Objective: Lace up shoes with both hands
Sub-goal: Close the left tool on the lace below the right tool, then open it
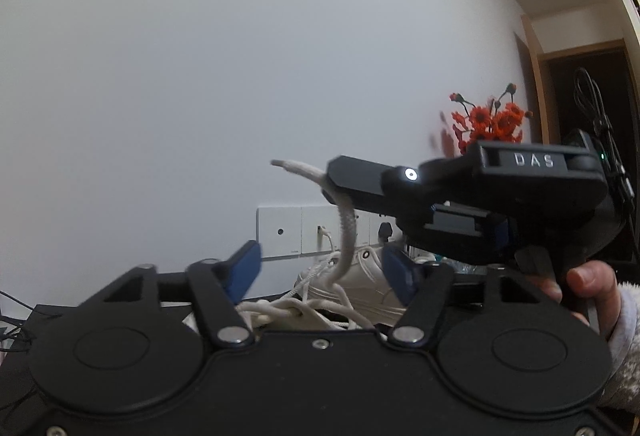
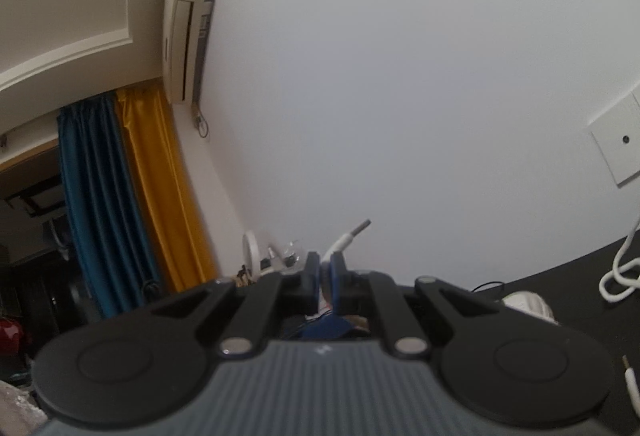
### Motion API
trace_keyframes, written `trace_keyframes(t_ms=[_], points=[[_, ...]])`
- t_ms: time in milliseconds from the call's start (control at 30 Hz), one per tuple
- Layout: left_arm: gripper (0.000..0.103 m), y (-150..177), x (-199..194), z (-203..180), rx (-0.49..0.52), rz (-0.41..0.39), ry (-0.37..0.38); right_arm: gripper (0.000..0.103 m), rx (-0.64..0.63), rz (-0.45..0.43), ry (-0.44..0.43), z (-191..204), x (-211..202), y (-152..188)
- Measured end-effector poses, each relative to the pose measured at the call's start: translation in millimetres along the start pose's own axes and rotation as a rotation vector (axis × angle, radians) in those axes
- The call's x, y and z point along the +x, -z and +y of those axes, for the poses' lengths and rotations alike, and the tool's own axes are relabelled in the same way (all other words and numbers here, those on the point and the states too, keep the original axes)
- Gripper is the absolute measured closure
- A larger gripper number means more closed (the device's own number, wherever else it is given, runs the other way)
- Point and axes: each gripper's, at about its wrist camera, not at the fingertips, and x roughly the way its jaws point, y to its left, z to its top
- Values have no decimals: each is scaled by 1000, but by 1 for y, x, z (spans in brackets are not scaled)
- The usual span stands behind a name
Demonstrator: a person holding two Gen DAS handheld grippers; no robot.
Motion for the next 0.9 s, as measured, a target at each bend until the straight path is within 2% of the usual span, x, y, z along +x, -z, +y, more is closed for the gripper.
trace_keyframes(t_ms=[33,100,300,400,467,600,667,900], points=[[58,1,1,-1,-3,5,1,97,0,5,-1,0,0,-1],[64,2,2,0,-18,3,-1,97,7,9,-3,-1,1,-3],[67,1,0,0,-36,-14,22,96,9,40,15,-3,8,0],[97,2,1,-7,23,-1,6,94,-21,71,26,2,14,4],[97,3,2,-11,68,6,-10,92,-29,95,30,3,16,6],[97,8,2,-26,190,20,-14,77,-22,99,38,1,13,8],[97,11,1,-33,236,25,-13,77,-26,101,40,2,12,8],[97,13,4,-31,239,45,-30,77,-83,127,32,12,14,10]])
